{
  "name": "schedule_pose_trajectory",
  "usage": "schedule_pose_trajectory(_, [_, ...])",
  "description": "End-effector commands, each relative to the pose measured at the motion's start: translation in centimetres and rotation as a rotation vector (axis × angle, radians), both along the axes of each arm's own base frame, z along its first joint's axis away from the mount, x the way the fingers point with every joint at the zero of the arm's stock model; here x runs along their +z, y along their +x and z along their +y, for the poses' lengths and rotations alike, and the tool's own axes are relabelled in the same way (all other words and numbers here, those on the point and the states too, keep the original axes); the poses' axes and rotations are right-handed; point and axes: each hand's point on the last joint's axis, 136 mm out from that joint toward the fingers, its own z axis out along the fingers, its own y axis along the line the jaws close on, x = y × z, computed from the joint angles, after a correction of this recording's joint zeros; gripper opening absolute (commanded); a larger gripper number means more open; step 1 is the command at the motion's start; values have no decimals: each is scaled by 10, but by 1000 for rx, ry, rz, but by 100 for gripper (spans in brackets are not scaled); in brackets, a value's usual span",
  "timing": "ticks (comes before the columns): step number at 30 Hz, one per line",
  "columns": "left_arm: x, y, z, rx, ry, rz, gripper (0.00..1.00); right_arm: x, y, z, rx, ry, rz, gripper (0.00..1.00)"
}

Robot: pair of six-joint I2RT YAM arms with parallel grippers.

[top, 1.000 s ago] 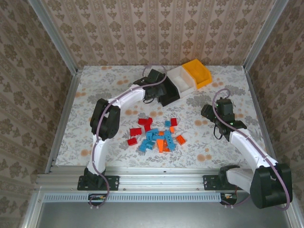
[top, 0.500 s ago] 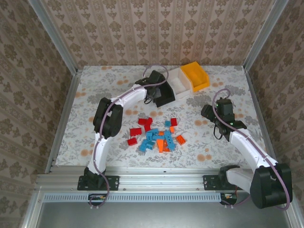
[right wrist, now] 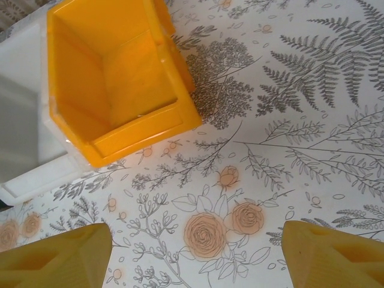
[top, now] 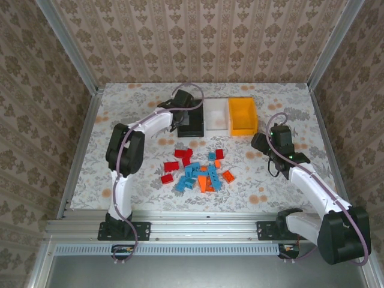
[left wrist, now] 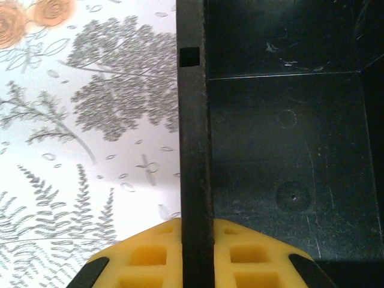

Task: Sort the legos into containers by color

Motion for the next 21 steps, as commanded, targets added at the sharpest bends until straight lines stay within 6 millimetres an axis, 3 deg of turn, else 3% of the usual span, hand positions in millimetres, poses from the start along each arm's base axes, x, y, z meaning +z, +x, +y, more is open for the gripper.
schedule_pose_trajectory(1, [4,-5,33,-9,80,4,11,3,1,9,27,8,-1,76])
schedule_pose_trajectory(6, [4,-14,48,-55,89,5,14,-3,-2,28,73,-1,17,75])
schedule_pose_trajectory(11, [9,-14,41,-102,59,-3,24,-14,-2,71,169,-20,50,74])
schedule_pose_trajectory(17, [13,-10,59,-59,67,3,65,-26,8,126,307,-62,108,76])
schedule_pose_trajectory(21, [48,-23,63,-16,-4,-42,87,-37,13,159,386,-75,162,69])
